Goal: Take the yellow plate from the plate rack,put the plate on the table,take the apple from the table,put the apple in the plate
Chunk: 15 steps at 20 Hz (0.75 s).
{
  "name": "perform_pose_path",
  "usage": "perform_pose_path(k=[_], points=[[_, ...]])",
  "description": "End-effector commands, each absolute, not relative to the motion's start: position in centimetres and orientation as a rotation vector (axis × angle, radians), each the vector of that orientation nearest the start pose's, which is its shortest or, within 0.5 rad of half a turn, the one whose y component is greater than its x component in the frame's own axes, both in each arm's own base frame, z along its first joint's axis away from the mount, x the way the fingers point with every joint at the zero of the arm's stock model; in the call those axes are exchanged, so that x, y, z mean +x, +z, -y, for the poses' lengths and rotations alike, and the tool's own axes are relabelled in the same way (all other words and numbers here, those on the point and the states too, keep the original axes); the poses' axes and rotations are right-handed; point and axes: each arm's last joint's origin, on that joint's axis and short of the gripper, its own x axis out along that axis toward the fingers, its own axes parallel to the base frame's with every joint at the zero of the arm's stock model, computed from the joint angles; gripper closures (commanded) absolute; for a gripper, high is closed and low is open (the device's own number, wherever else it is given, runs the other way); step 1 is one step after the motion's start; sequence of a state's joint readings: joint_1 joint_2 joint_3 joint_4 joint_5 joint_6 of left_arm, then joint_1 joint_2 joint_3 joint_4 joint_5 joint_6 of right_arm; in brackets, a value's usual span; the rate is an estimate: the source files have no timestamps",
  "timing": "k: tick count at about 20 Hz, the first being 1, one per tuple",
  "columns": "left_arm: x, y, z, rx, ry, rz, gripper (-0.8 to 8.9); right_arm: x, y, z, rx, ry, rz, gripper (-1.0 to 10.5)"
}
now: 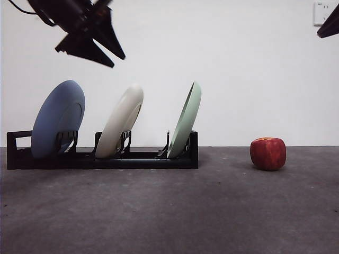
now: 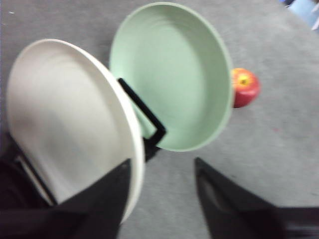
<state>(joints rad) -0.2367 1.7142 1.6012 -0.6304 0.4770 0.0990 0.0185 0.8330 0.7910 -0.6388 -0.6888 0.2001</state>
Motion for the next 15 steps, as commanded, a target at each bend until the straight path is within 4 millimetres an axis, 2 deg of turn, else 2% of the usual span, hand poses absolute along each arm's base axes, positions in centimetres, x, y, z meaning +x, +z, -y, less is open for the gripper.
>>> perform_pose_path(k=[1, 4, 12, 13, 15], points=[[37.3, 32.4, 11.1, 0.046, -0.694, -0.732, 2.05, 15.9, 29.2, -2.4, 0.392, 0.637, -0.730, 9.5], [38.4, 30.7, 12.3, 0.051, -0.714, -0.766, 1.17, 15.8, 29.2, -2.6, 0.385, 0.654, -0.740, 9.5], [40.3, 26.9, 13.7, 0.073, -0.706, -0.823, 1.29, 15.7, 29.2, -2.8, 0.381, 0.658, -0.746, 9.5], [40.5, 26.7, 13.7, 0.074, -0.705, -0.821, 1.65, 15.7, 29.2, -2.8, 0.381, 0.657, -0.746, 9.5], [40.5, 26.7, 13.7, 0.082, -0.706, -0.818, 3.77, 15.7, 29.1, -2.8, 0.383, 0.655, -0.754, 9.5]])
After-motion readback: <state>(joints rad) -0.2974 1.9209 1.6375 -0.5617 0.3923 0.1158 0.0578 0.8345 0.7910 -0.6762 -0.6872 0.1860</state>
